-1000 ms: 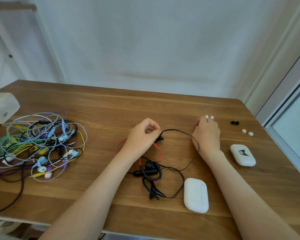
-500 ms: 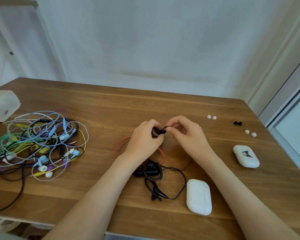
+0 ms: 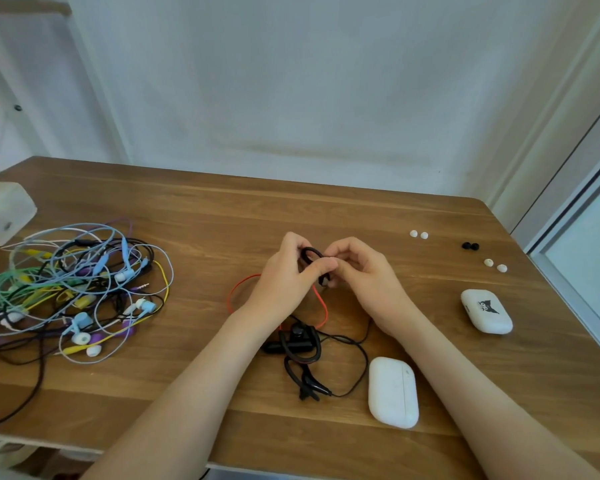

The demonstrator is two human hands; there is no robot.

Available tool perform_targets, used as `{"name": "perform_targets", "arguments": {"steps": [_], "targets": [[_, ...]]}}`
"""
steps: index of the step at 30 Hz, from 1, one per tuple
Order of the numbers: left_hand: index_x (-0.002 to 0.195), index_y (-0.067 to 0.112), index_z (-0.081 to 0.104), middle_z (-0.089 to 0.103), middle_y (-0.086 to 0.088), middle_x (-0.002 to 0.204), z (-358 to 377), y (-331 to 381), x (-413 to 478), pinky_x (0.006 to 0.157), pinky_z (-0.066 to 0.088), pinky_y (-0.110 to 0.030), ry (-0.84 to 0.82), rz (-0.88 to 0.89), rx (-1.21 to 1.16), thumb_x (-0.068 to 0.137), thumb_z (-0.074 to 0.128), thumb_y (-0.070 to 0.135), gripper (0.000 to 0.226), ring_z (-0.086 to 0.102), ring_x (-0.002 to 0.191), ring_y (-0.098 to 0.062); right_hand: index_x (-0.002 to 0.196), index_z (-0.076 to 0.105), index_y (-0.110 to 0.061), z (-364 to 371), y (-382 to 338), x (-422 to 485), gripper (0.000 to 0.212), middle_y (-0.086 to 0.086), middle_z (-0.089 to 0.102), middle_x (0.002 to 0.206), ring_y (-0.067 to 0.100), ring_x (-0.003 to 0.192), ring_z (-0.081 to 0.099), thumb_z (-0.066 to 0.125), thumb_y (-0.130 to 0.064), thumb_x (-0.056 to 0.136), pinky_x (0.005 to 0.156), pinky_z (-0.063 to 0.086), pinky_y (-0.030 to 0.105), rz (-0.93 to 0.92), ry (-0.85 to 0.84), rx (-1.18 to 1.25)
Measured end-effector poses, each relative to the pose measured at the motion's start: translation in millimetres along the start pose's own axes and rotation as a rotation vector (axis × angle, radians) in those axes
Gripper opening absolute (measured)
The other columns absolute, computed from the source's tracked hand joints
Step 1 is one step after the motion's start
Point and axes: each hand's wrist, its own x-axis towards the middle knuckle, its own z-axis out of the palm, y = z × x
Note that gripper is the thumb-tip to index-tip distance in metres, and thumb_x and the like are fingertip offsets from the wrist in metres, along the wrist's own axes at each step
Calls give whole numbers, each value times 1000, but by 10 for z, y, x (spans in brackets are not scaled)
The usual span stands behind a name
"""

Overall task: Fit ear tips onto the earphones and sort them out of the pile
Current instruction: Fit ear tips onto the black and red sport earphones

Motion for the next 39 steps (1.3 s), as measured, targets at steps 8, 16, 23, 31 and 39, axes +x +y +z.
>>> {"name": "perform_targets", "arguments": {"steps": [8,16,23,31,39], "targets": [[108,21,45,62,7,91,4,-16,12,68,42,-21,-69,60,-92,86,69,22,32,55,71,0,94,63,-9,-23,36,29,9,7,66,83,19,73,64,58,-2,91,68,55,29,59,69,233],[119,18,52,64,12,80,-59,-9,44,65,46,-25,-150,-81,-342,90,64,15,32,54,63,-6,90,62,-11,-34,83,62,12,2,65,74,13,68,59,55,-3,94,60,49,22,95,108,235],[124,12,52,62,7,78,-73,21,58,52,42,-18,-191,-152,-389,93,59,13,32,50,56,-6,94,65,-5,-71,75,52,24,8,62,82,10,71,56,42,-1,99,66,49,21,96,-11,310],[125,14,51,60,7,75,-77,6,60,57,42,-16,-212,-143,-361,93,59,13,32,51,58,-5,98,62,-4,-90,64,57,17,5,63,76,9,68,58,48,4,95,65,51,19,164,-29,399],[125,14,50,62,2,83,-80,24,39,54,42,-16,-242,-121,-340,93,58,11,33,51,58,-5,88,61,-3,-99,18,56,15,4,62,69,11,64,56,48,0,96,60,50,19,250,-30,430]]}}
